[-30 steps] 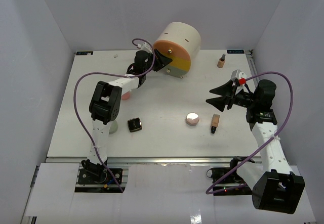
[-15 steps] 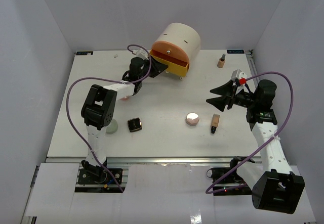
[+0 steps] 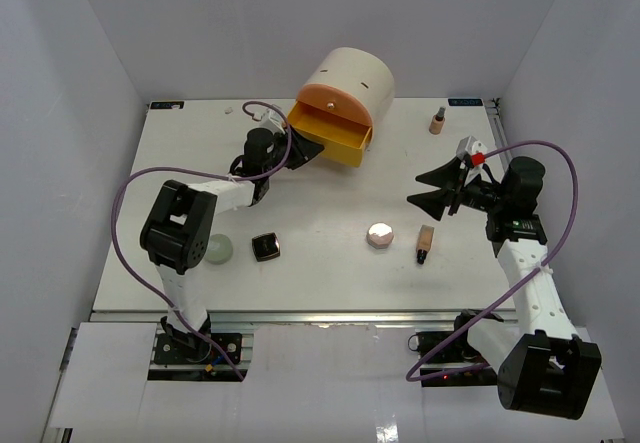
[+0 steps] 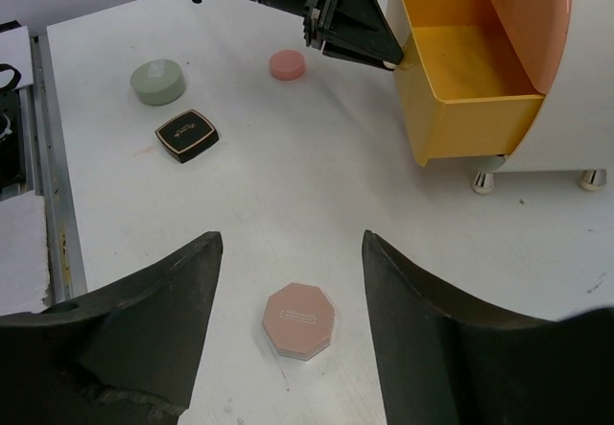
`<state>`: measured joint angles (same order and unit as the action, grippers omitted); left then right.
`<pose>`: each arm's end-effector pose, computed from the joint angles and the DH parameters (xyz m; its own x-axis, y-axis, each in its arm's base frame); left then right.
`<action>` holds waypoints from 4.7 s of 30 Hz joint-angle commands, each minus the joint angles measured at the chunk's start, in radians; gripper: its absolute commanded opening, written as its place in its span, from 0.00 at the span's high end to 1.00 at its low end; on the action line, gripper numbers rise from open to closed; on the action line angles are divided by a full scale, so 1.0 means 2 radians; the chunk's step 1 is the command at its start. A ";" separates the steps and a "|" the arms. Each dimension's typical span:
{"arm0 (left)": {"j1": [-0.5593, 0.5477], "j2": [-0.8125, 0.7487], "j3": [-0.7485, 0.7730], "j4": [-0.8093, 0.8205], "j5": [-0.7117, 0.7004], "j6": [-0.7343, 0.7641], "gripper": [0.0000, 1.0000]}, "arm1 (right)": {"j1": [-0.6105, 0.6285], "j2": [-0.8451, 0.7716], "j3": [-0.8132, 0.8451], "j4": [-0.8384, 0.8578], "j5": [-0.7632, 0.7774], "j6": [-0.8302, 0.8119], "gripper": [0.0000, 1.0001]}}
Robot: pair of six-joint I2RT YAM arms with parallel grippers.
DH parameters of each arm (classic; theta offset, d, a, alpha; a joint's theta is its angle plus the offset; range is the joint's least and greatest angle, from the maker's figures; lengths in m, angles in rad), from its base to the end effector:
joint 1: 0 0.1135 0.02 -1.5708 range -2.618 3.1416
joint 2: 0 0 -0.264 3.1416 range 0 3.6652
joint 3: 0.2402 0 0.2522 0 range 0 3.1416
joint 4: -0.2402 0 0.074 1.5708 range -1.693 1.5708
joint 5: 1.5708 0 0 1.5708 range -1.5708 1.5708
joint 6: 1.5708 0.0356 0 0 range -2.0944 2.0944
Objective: Organize the makeup
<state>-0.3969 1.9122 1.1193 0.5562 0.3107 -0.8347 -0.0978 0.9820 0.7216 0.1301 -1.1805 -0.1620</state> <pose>0.3905 -0.1755 0.2046 -0.6211 -0.5048 -0.5996 0.2709 0.5796 -0.7686 0.2145 0.0120 0.3166 0.0136 -0.0630 -0.9979 -0.8848 0.4641 -0.0413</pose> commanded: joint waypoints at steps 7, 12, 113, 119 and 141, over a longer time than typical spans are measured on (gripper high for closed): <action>0.000 -0.058 0.008 -0.029 0.015 0.031 0.42 | -0.002 0.009 -0.001 -0.008 0.010 -0.015 0.18; 0.000 -0.087 0.010 -0.047 0.011 0.045 0.21 | 0.000 0.015 0.006 -0.029 0.016 -0.025 0.13; 0.014 -0.582 -0.220 -0.326 -0.119 0.291 0.02 | 0.330 0.399 0.521 -0.264 0.622 -0.109 0.04; 0.015 -0.546 -0.214 -0.333 -0.107 0.288 0.03 | 0.309 0.279 0.439 -0.307 0.379 -0.170 0.05; 0.103 -0.110 0.009 -0.417 -0.184 0.275 0.02 | 0.184 0.091 0.096 -0.244 0.061 -0.251 0.02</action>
<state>-0.1917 1.6260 1.0487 -0.2275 0.0921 -0.3139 0.2802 1.1919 0.9032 -0.4104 -0.9983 -0.6768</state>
